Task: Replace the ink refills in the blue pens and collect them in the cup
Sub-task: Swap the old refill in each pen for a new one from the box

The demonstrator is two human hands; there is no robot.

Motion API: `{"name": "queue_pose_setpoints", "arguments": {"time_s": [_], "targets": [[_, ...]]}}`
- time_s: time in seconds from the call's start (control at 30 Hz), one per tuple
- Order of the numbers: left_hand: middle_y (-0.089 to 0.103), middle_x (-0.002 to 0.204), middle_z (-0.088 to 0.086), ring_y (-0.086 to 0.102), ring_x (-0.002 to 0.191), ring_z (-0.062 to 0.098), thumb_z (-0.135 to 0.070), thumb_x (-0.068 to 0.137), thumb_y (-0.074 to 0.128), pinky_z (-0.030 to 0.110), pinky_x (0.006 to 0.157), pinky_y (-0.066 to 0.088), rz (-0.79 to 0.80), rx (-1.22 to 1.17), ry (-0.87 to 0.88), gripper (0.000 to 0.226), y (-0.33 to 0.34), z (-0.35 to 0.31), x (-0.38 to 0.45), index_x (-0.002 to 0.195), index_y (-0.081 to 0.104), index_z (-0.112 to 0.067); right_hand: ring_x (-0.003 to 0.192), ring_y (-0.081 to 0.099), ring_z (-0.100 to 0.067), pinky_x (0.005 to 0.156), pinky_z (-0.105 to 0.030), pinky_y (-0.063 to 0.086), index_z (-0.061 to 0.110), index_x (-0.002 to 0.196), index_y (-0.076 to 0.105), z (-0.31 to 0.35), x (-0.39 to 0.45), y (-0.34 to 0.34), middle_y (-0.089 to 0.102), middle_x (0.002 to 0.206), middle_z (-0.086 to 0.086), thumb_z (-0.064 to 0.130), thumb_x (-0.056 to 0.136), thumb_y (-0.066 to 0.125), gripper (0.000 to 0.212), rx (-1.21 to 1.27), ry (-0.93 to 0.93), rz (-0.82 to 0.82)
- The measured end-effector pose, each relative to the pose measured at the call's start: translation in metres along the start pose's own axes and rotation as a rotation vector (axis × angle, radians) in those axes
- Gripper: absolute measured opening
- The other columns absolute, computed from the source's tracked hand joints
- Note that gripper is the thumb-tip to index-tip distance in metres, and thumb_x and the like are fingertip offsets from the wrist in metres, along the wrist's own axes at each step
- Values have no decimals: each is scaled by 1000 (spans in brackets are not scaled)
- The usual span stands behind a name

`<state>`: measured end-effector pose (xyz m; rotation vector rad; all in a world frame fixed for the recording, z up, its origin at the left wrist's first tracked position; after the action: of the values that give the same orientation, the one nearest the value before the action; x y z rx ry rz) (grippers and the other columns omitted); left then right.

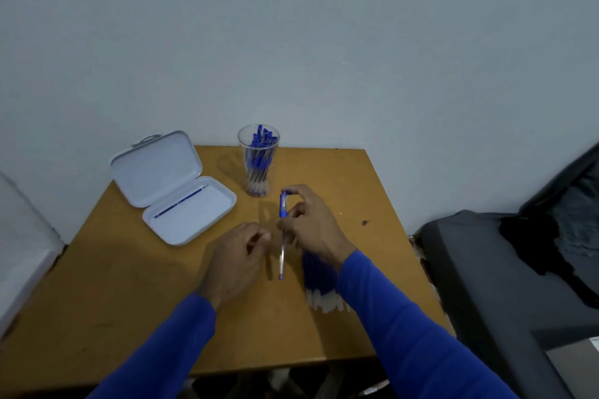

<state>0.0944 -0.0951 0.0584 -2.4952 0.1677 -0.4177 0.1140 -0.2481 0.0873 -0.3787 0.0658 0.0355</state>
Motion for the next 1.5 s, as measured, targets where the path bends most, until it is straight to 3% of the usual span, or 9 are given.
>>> {"name": "queue_pose_setpoints", "arguments": {"time_s": [0.1, 0.2, 0.37, 0.57, 0.93, 1.17, 1.3, 1.5], "targets": [[71, 81, -14, 67, 78, 6, -29, 103, 55, 18, 65, 51, -20, -142, -89, 19, -19, 3, -20, 88, 67, -29, 63, 67, -29, 42, -32, 50, 17, 123, 49, -3, -14, 32, 69, 92, -28, 11, 96, 68, 34, 228, 76, 57], [73, 86, -12, 71, 75, 14, -35, 100, 61, 34, 67, 60, 2, -254, -193, 9, -31, 18, -37, 99, 68, -28, 65, 65, -32, 44, -33, 51, 5, 118, 47, -8, -25, 55, 69, 92, -32, 11, 99, 65, 27, 337, 119, 63], [73, 86, -8, 71, 67, 19, -26, 95, 69, 38, 63, 61, 44, -263, -270, 10, -40, 37, -52, 106, 68, -26, 69, 71, -25, 46, -30, 55, 2, 117, 51, -25, -39, 80, 73, 94, -29, 6, 98, 64, 22, 462, 193, 100], [71, 85, -1, 72, 72, 18, -16, 95, 69, 35, 67, 61, 38, -231, -299, 14, -45, 50, -59, 105, 67, -26, 69, 70, -19, 51, -26, 57, -9, 119, 60, -33, -48, 92, 75, 89, -18, 11, 99, 64, 28, 501, 228, 168], [74, 78, -8, 69, 65, 8, -25, 94, 71, 17, 57, 47, 81, -243, -378, 14, -43, 50, -62, 108, 73, -24, 70, 69, -18, 49, -23, 57, -5, 111, 66, -31, -51, 94, 74, 90, -21, 4, 93, 69, 21, 571, 200, 217], [77, 80, -3, 65, 59, 10, -28, 95, 70, 24, 56, 53, 109, -262, -425, 12, -41, 52, -61, 98, 76, -18, 70, 72, -17, 52, -23, 58, -4, 111, 64, -31, -50, 94, 75, 87, -18, 6, 98, 62, 17, 577, 169, 199], [77, 78, -3, 60, 55, 10, -29, 95, 69, 20, 51, 48, 109, -251, -421, 14, -39, 51, -60, 91, 77, -19, 71, 73, -19, 53, -24, 58, -5, 114, 62, -34, -49, 93, 76, 87, -19, 6, 100, 59, 18, 577, 163, 200], [75, 75, -2, 57, 51, -2, -26, 96, 67, 12, 49, 41, 88, -220, -372, 15, -40, 48, -59, 90, 78, -18, 73, 73, -21, 56, -25, 59, -2, 111, 63, -37, -47, 94, 74, 93, -24, 6, 101, 58, 14, 554, 144, 202]]}}
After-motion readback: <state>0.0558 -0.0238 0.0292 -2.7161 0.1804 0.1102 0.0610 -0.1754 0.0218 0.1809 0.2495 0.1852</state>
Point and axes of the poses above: each hand's wrist, its own x-axis towards the middle knuckle, its own y-axis out of the palm, z = x × y, the point moved 9 cm from there along x, towards the middle knuckle
